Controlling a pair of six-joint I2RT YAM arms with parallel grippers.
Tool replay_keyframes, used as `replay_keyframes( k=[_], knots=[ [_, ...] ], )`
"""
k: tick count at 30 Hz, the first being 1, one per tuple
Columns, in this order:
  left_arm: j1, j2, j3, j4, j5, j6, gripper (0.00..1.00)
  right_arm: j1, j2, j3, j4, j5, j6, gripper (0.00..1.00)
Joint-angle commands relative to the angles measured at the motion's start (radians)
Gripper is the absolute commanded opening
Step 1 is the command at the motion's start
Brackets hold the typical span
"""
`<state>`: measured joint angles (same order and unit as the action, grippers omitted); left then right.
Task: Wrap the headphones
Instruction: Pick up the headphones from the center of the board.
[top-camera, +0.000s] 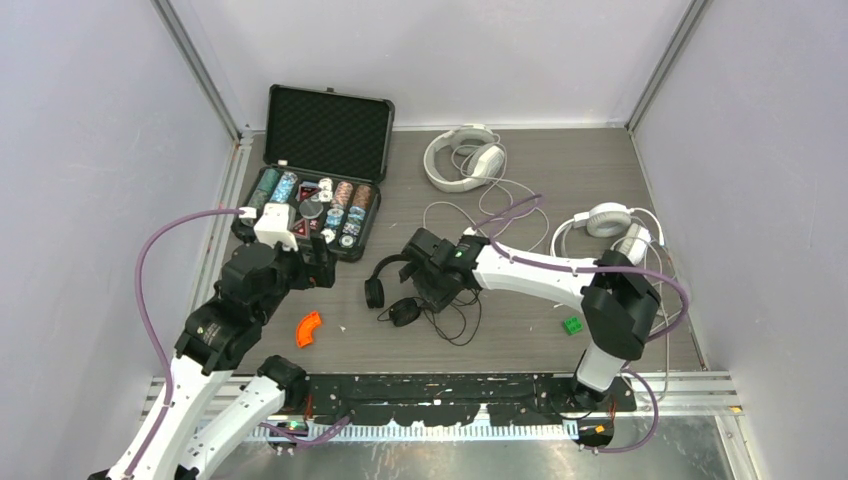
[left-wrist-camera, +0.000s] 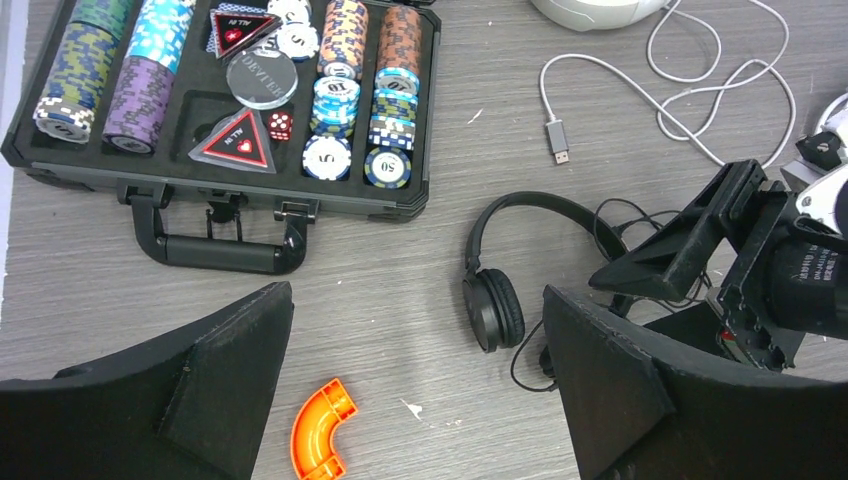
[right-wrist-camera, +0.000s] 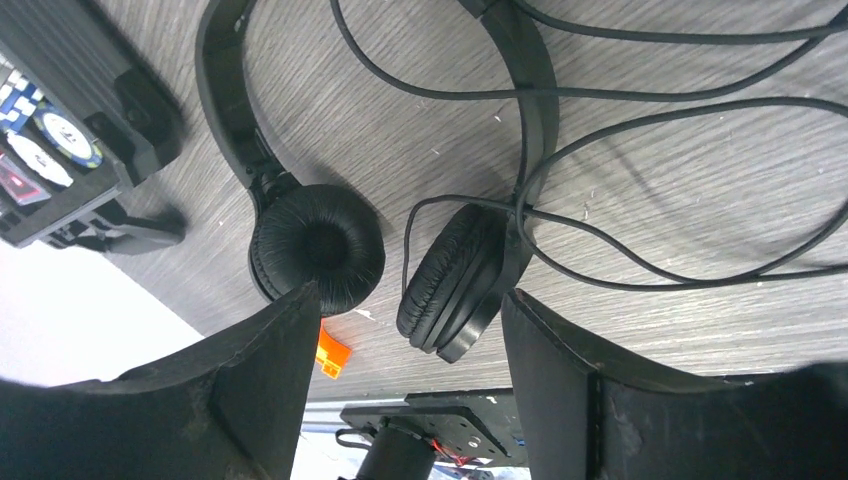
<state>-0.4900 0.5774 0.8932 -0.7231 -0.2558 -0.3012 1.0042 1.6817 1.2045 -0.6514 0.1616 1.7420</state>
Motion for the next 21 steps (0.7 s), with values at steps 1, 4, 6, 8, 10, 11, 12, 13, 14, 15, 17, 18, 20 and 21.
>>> replay_keyframes(
  k=[1,4,6,8,10,11,12,13,14,15,17,18,20,21],
  knots=[
    [-0.002,-0.014,0.001,0.028,-0.026,0.017,0.97,0.014,0.048,0.084,-0.108,0.023,0.077,0.72],
    [-0.002,-0.017,0.000,0.028,-0.030,0.017,0.97,0.026,0.073,0.102,-0.111,0.023,0.092,0.71],
    [-0.002,-0.017,0.001,0.027,-0.032,0.017,0.98,0.035,0.088,0.116,-0.120,0.022,0.110,0.72],
    [-0.002,-0.017,0.001,0.027,-0.035,0.017,0.97,0.045,0.106,0.135,-0.161,0.030,0.139,0.72],
    [-0.002,-0.020,0.001,0.025,-0.040,0.018,0.97,0.049,0.123,0.150,-0.178,0.028,0.143,0.71],
    [-0.002,-0.021,0.000,0.026,-0.042,0.017,0.97,0.049,0.130,0.149,-0.176,0.025,0.142,0.71],
    [-0.002,-0.023,0.000,0.027,-0.043,0.018,0.97,0.049,0.132,0.146,-0.167,0.018,0.142,0.71],
    [-0.002,-0.023,0.000,0.027,-0.043,0.017,0.97,0.050,0.133,0.139,-0.152,0.014,0.140,0.70],
    [-0.002,-0.023,-0.002,0.027,-0.045,0.017,0.97,0.051,0.132,0.130,-0.130,0.009,0.135,0.69],
    [-0.002,-0.023,-0.002,0.028,-0.045,0.017,0.97,0.050,0.130,0.123,-0.108,0.006,0.127,0.67],
    [-0.002,-0.021,-0.002,0.028,-0.045,0.017,0.97,0.052,0.129,0.121,-0.086,0.013,0.098,0.62],
    [-0.002,-0.019,-0.002,0.026,-0.046,0.017,0.97,0.052,0.131,0.128,-0.095,0.025,0.079,0.58],
    [-0.002,-0.017,-0.002,0.027,-0.048,0.015,0.97,0.052,0.134,0.144,-0.124,0.059,0.024,0.48],
    [-0.002,-0.016,-0.001,0.024,-0.050,0.012,0.97,0.052,0.136,0.154,-0.137,0.077,-0.016,0.43]
  ],
)
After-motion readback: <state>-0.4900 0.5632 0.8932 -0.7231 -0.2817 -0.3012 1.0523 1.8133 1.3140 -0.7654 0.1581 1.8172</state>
